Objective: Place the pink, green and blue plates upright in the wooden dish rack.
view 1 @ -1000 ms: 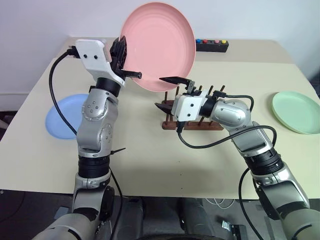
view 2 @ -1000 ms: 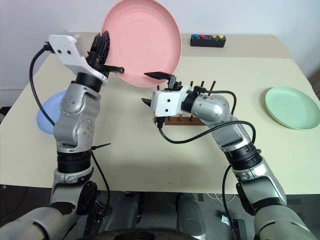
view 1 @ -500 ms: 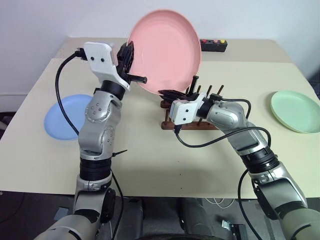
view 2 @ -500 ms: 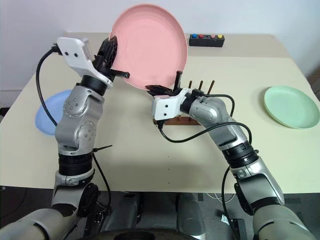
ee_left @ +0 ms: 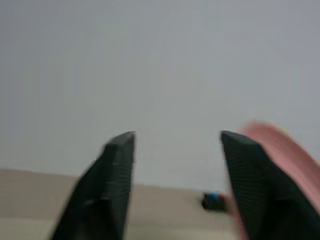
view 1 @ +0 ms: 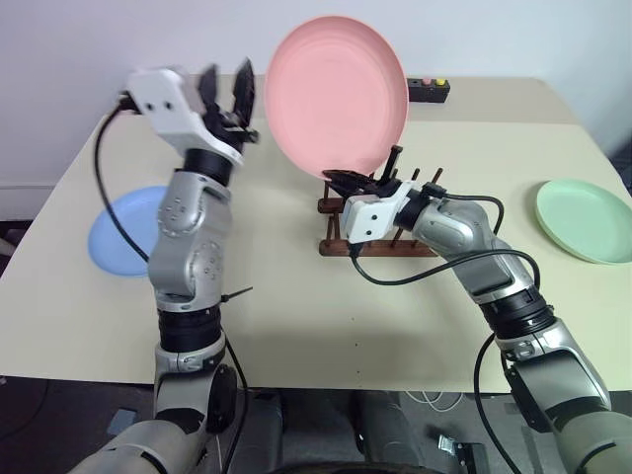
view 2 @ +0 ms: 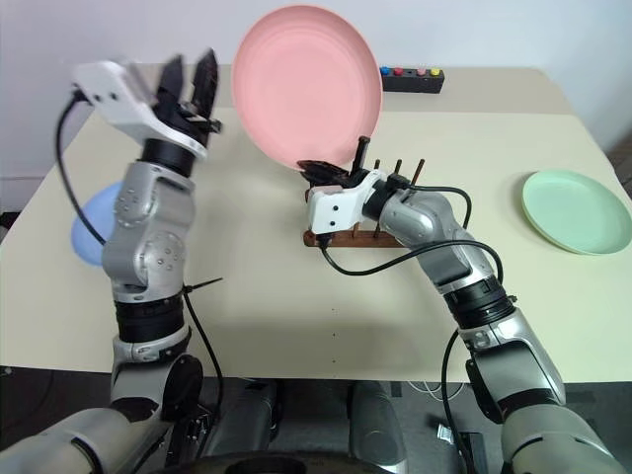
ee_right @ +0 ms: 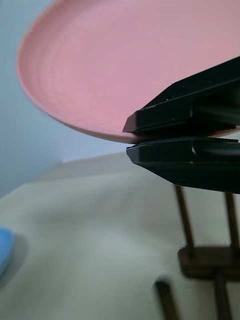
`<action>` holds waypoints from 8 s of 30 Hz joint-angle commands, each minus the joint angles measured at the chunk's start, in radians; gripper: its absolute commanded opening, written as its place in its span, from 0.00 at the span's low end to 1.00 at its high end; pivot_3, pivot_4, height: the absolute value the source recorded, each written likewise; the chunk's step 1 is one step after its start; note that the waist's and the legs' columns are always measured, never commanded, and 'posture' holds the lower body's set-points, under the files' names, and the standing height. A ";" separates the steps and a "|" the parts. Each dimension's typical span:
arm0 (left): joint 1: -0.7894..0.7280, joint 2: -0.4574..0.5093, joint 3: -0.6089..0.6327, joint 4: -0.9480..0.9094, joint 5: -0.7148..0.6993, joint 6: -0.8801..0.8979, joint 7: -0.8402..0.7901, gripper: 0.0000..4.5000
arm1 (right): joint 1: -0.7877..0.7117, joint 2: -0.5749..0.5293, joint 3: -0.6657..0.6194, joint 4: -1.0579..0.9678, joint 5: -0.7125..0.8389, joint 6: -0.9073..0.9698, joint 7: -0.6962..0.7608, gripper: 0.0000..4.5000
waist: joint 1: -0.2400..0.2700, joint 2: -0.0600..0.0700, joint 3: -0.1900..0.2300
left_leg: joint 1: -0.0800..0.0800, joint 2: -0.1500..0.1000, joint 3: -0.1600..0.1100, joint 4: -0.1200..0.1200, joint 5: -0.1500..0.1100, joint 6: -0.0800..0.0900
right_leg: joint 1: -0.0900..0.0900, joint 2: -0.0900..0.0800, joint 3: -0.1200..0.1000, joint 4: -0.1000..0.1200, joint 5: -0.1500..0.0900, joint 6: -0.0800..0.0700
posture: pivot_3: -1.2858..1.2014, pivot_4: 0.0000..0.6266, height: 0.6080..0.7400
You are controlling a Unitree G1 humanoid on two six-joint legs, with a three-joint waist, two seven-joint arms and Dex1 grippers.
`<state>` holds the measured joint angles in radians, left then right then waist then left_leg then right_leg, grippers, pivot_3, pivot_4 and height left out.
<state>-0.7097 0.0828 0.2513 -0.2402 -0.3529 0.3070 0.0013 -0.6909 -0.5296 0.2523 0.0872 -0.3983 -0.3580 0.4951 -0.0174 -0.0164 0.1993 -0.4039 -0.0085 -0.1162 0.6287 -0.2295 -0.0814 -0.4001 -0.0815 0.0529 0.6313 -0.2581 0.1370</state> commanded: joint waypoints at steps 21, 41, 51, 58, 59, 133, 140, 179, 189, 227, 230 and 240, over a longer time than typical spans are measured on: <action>0.366 0.360 -0.125 -0.024 -0.059 0.063 -0.487 1.00 | 0.129 -0.151 -0.496 -0.344 1.033 0.625 0.304 0.00 | 0.000 0.001 0.000 | 0.000 0.000 0.000 -0.001 0.000 0.001 | 0.000 0.000 0.000 0.001 0.000 -0.001 | 0.52 0.24 0.96; 0.518 0.432 -0.310 -0.096 -0.057 0.090 -0.731 1.00 | 0.308 -0.140 -0.721 -0.348 1.635 1.070 0.148 0.00 | 0.002 0.003 0.000 | 0.000 0.001 0.000 0.000 -0.001 0.001 | 0.000 0.000 0.000 0.001 -0.002 -0.004 | 0.52 0.24 0.96; 0.518 0.422 -0.316 -0.114 -0.059 0.092 -0.748 1.00 | 0.307 -0.124 -0.726 -0.258 1.677 1.131 0.126 0.00 | 0.002 0.003 0.000 | 0.000 0.001 0.000 0.000 -0.001 0.001 | 0.000 0.000 0.000 0.001 -0.001 -0.003 | 0.52 0.24 0.96; 0.517 0.411 -0.314 -0.128 -0.066 0.090 -0.757 1.00 | 0.300 -0.112 -0.737 -0.231 1.688 1.143 0.098 0.15 | 0.002 0.003 0.000 | 0.000 0.001 0.000 0.000 -0.001 0.001 | 0.000 0.000 0.000 0.001 -0.001 -0.002 | 0.52 0.24 0.96; 0.516 0.410 -0.314 -0.129 -0.066 0.089 -0.759 1.00 | 0.301 -0.111 -0.738 -0.227 1.692 1.145 0.094 0.22 | 0.002 0.003 0.000 | 0.000 0.001 0.000 0.000 -0.001 0.001 | 0.000 0.000 0.000 0.001 -0.001 -0.002 | 0.52 0.24 0.96; 0.487 0.385 -0.362 -0.103 -0.022 0.080 -0.764 1.00 | 0.066 -0.415 -0.441 0.521 0.372 0.099 -0.144 0.01 | -0.019 0.015 0.000 | 0.001 0.000 0.003 0.000 -0.001 0.001 | 0.001 0.000 0.002 0.000 0.000 -0.001 | 0.52 0.24 0.96; 0.493 0.385 -0.360 -0.106 -0.017 0.078 -0.757 1.00 | -0.095 -0.286 -0.457 0.071 0.692 0.160 0.069 0.01 | -0.027 0.016 0.000 | 0.002 0.001 0.002 -0.001 -0.001 0.001 | 0.001 0.001 0.002 0.001 0.000 -0.001 | 0.52 0.24 0.96; 0.507 0.394 -0.312 -0.109 -0.019 0.060 -0.757 1.00 | 0.200 0.088 -0.503 -0.483 1.759 0.975 -0.307 0.01 | 0.000 0.014 0.000 | -0.002 0.001 0.001 0.001 -0.001 0.002 | -0.003 0.001 0.001 0.002 0.000 -0.001 | 0.52 0.24 0.96; 0.509 0.394 -0.314 -0.112 -0.019 0.064 -0.756 1.00 | 0.184 0.098 -0.547 -0.486 1.813 0.972 -0.310 0.01 | -0.001 0.014 0.000 | -0.003 0.001 0.001 0.001 -0.001 0.002 | -0.003 0.001 0.001 0.002 0.000 -0.001 | 0.52 0.24 0.96; 0.509 0.388 -0.320 -0.108 -0.010 0.062 -0.757 1.00 | 0.268 0.098 -0.539 -0.484 1.776 1.016 -0.330 0.99 | -0.001 0.014 0.000 | -0.003 0.001 0.001 0.000 -0.001 0.002 | -0.004 0.001 0.001 0.002 -0.001 -0.002 | 0.52 0.24 0.96; 0.510 0.388 -0.320 -0.107 -0.010 0.061 -0.758 1.00 | 0.262 0.094 -0.541 -0.484 1.763 1.013 -0.327 0.99 | -0.001 0.014 0.000 | -0.003 0.001 0.001 0.000 -0.001 0.002 | -0.004 0.001 0.001 0.002 -0.001 -0.002 | 0.52 0.24 0.96; 0.503 0.386 -0.321 -0.099 -0.008 0.057 -0.761 1.00 | 0.202 0.042 -0.573 -0.491 1.741 1.010 -0.293 0.99 | -0.001 0.014 0.000 | -0.003 0.001 0.001 0.001 -0.001 0.002 | -0.004 0.001 0.001 0.002 -0.001 -0.003 | 0.52 0.24 0.96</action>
<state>-0.1978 0.4690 -0.0671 -0.3228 -0.3601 0.3834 -0.7570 -0.4583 -0.4656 -0.2871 -0.3593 1.3390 0.6700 0.1829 -0.0183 -0.0020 0.1996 -0.4067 -0.0073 -0.1156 0.6291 -0.2302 -0.0796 -0.4038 -0.0807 0.0539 0.6333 -0.2595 0.1337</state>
